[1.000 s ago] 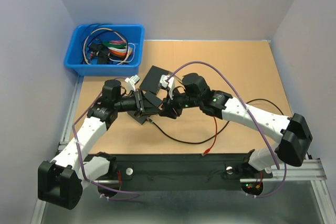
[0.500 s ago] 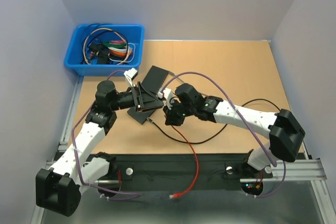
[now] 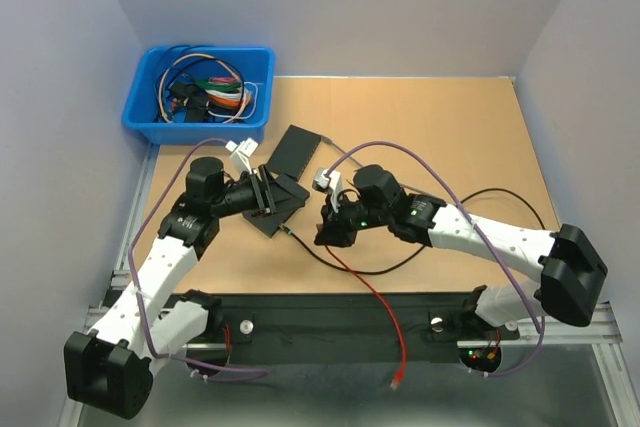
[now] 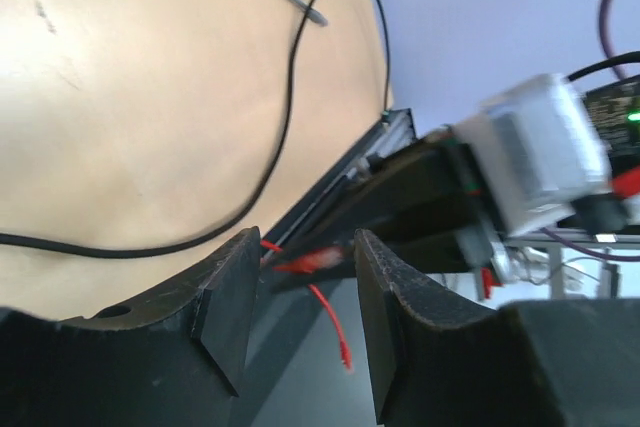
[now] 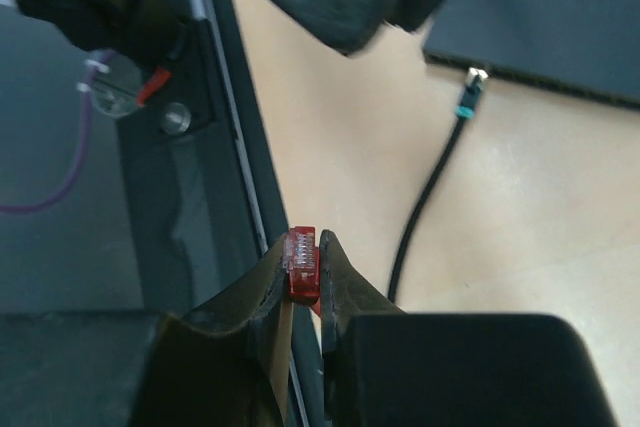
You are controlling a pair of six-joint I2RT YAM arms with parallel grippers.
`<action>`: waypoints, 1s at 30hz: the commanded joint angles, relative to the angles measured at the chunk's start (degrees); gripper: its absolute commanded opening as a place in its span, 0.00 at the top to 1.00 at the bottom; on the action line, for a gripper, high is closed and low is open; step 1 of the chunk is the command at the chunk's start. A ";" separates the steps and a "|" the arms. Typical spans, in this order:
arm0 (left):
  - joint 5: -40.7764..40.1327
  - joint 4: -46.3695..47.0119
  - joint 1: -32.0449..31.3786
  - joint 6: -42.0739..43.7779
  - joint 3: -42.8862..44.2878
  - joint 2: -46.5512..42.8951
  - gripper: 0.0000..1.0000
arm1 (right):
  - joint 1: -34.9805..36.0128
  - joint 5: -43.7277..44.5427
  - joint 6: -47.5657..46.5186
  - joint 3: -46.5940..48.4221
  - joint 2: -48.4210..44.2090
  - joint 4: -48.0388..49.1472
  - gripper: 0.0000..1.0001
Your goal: Insert the plug into the switch port
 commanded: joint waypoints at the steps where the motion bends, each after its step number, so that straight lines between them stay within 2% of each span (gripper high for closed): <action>1: -3.31 -0.40 -0.15 6.20 -1.50 -5.53 0.48 | 0.32 -9.60 3.24 1.06 -1.69 6.96 1.00; 8: -4.18 0.56 -0.33 7.87 -2.47 -13.18 0.55 | 0.23 -17.09 6.58 2.55 1.04 13.54 1.00; 12: -3.92 1.80 -0.41 8.05 -3.96 -16.70 0.55 | 0.14 -20.17 9.21 3.78 3.14 16.79 1.00; 30: -1.81 4.70 -0.77 8.66 -7.83 -22.85 0.55 | -0.56 -27.29 12.03 13.36 12.29 18.03 0.99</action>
